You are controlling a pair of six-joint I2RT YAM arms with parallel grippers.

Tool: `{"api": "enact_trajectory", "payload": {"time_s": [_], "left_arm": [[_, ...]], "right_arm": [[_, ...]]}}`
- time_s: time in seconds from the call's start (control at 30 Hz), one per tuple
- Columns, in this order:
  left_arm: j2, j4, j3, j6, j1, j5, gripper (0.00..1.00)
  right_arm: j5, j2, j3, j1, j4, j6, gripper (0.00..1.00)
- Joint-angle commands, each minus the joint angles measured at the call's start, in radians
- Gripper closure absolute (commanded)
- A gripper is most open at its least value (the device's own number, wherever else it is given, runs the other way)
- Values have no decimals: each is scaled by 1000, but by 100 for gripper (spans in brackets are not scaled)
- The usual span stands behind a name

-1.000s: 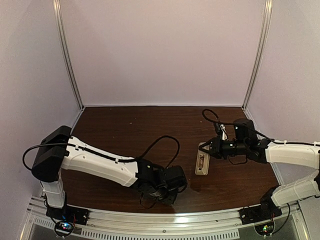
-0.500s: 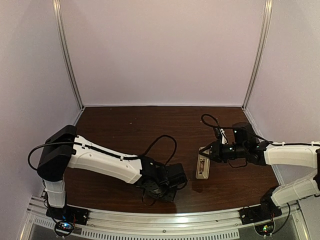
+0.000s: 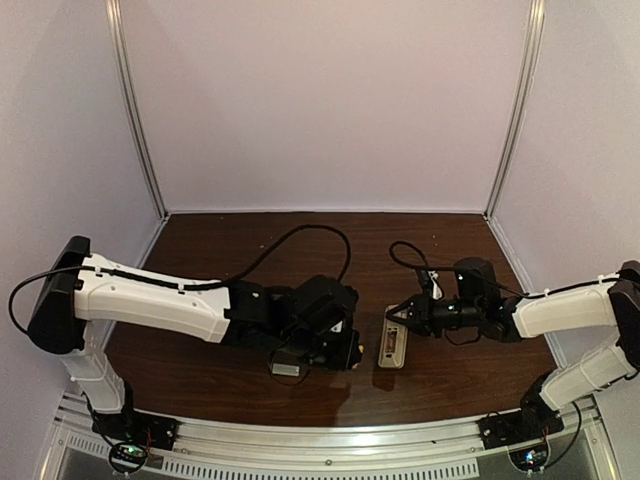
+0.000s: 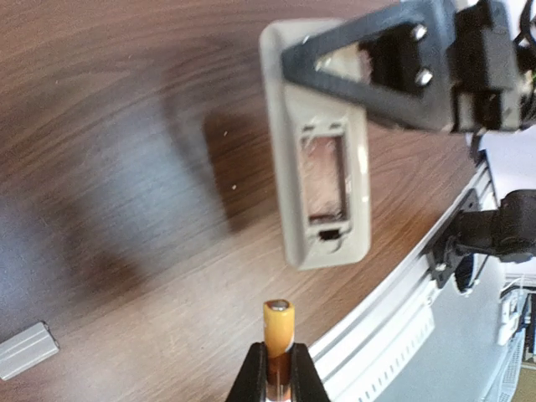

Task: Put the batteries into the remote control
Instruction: Place the battery in the battery compartment.

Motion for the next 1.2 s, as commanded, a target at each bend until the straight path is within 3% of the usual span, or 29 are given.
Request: {"api": "enact_trajectory", "payload": {"time_s": [0.0, 0.33, 1.17], "left_arm": [[-17, 100, -13, 23, 29, 110, 100], [17, 93, -5, -26, 48, 198, 100], [79, 93, -49, -144, 107, 327, 100]], "right_arm": [[0, 46, 3, 48, 143, 64, 100], [22, 121, 6, 126, 256, 121, 100], [96, 177, 28, 212, 209, 196, 100]]}}
